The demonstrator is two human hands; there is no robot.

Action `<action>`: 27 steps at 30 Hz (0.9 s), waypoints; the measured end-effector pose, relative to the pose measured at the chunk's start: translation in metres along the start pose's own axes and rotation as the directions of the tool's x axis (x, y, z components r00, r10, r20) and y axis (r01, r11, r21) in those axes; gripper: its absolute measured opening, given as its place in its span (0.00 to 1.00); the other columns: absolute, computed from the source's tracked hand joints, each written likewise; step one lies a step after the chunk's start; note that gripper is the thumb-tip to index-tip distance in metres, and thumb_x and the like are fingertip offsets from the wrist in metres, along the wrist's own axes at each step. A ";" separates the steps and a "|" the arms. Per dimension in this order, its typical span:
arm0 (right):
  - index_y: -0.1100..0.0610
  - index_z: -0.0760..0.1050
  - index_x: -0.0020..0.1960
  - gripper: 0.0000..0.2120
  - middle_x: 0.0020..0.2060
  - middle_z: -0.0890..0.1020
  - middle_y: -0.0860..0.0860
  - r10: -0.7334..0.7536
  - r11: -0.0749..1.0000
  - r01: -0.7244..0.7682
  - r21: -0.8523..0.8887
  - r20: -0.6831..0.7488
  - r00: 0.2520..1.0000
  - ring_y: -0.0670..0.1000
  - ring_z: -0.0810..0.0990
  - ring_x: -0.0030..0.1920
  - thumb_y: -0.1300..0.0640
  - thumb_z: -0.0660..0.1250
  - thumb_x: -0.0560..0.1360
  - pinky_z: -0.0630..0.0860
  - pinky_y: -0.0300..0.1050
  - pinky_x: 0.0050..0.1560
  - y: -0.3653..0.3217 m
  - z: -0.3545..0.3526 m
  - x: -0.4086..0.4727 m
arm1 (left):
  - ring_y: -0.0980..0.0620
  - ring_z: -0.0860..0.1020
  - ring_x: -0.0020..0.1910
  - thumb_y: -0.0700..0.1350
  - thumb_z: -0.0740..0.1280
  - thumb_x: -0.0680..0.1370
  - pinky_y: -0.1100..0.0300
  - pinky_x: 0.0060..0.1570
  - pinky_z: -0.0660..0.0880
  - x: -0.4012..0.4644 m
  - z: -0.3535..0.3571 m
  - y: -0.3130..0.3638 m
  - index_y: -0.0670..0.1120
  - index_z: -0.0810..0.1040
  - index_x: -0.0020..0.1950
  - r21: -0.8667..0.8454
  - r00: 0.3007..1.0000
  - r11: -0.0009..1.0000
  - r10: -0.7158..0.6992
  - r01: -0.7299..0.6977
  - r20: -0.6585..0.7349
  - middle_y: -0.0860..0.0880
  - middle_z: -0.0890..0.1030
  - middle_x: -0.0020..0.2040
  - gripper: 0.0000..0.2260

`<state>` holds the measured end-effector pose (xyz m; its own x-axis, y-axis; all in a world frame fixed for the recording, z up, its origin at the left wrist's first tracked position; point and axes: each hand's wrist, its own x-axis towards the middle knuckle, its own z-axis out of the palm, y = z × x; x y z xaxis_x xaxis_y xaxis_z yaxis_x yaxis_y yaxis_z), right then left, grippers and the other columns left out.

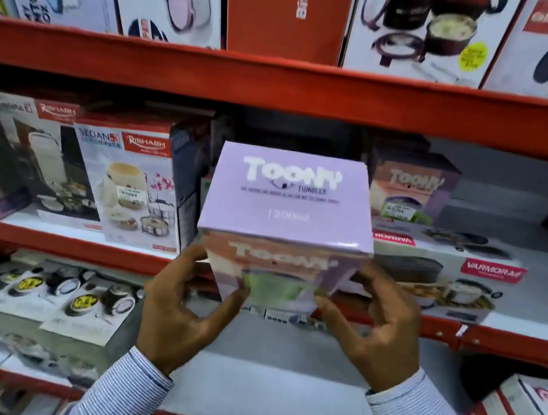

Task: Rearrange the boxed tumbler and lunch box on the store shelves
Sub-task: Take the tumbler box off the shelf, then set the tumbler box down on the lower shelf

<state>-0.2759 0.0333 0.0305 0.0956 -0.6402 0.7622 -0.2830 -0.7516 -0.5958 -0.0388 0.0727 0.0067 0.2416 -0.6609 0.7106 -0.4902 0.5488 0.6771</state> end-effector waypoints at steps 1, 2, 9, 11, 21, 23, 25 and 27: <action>0.53 0.79 0.56 0.18 0.53 0.84 0.48 0.007 1.000 -0.007 -0.022 0.013 1.000 0.44 0.84 0.54 0.54 0.77 0.67 0.80 0.40 0.54 0.002 -0.005 -0.013 | 0.65 0.82 0.38 0.47 0.77 0.68 0.75 0.38 0.75 -0.012 0.001 0.002 0.47 0.78 0.51 0.031 1.000 0.999 0.015 -0.015 0.012 0.55 0.85 0.42 0.15; 0.56 0.80 0.55 0.18 0.51 0.85 0.50 0.043 0.999 -0.042 -0.021 0.029 0.999 0.46 0.85 0.52 0.55 0.77 0.66 0.82 0.41 0.50 0.005 -0.009 -0.028 | 0.66 0.81 0.38 0.48 0.77 0.68 0.77 0.39 0.73 -0.025 0.002 0.003 0.48 0.78 0.49 0.063 1.000 0.998 0.012 -0.014 0.021 0.58 0.84 0.41 0.14; 0.41 0.77 0.61 0.26 0.55 0.83 0.43 0.398 0.914 -0.406 0.016 0.170 0.902 0.47 0.84 0.54 0.61 0.76 0.67 0.84 0.39 0.47 0.059 -0.021 -0.124 | 0.62 0.85 0.45 0.49 0.80 0.67 0.69 0.43 0.81 -0.121 0.037 -0.045 0.55 0.77 0.61 0.076 0.888 0.923 -0.384 0.378 0.251 0.60 0.86 0.49 0.24; 0.41 0.76 0.60 0.26 0.56 0.82 0.46 0.495 0.865 -0.501 -0.020 0.203 0.845 0.46 0.83 0.56 0.62 0.76 0.69 0.84 0.39 0.48 0.084 -0.017 -0.143 | 0.63 0.85 0.47 0.46 0.79 0.70 0.69 0.44 0.82 -0.134 0.054 -0.065 0.61 0.73 0.59 0.132 0.824 0.884 -0.467 0.449 0.322 0.60 0.86 0.49 0.24; 0.48 0.71 0.58 0.23 0.55 0.80 0.49 0.780 0.619 -0.759 -0.201 0.274 0.563 0.47 0.81 0.56 0.69 0.70 0.71 0.73 0.21 0.42 0.153 0.014 -0.192 | 0.61 0.86 0.44 0.28 0.70 0.73 0.63 0.46 0.82 -0.185 0.110 -0.141 0.65 0.72 0.47 0.214 0.604 0.720 -0.678 0.660 0.419 0.58 0.87 0.45 0.28; 0.49 0.70 0.60 0.23 0.58 0.79 0.50 0.798 0.596 -0.769 -0.231 0.282 0.533 0.37 0.79 0.54 0.68 0.70 0.72 0.72 0.19 0.40 0.156 0.016 -0.196 | 0.58 0.86 0.46 0.29 0.70 0.73 0.59 0.51 0.83 -0.191 0.108 -0.146 0.71 0.71 0.46 0.234 0.606 0.718 -0.685 0.656 0.405 0.52 0.86 0.49 0.32; 0.47 0.69 0.61 0.24 0.60 0.79 0.50 0.799 0.590 -0.776 -0.223 0.297 0.523 0.31 0.77 0.51 0.68 0.69 0.72 0.74 0.21 0.41 0.157 0.014 -0.199 | 0.53 0.86 0.51 0.29 0.69 0.73 0.54 0.58 0.82 -0.191 0.105 -0.144 0.73 0.69 0.50 0.253 0.602 0.725 -0.679 0.641 0.420 0.48 0.86 0.56 0.35; 0.44 0.68 0.61 0.26 0.62 0.77 0.49 0.783 0.605 -0.769 -0.204 0.327 0.529 0.34 0.78 0.55 0.68 0.69 0.73 0.77 0.25 0.47 0.155 0.007 -0.201 | 0.45 0.82 0.61 0.31 0.69 0.74 0.54 0.61 0.79 -0.185 0.100 -0.134 0.66 0.70 0.63 0.309 0.586 0.715 -0.694 0.627 0.419 0.46 0.82 0.64 0.32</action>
<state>-0.3324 0.0448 -0.2165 0.1407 -0.9793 -0.1458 -0.4396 0.0702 -0.8954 -0.1015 0.0700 -0.2351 0.1310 -0.9823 -0.1340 -0.4577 -0.1799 0.8707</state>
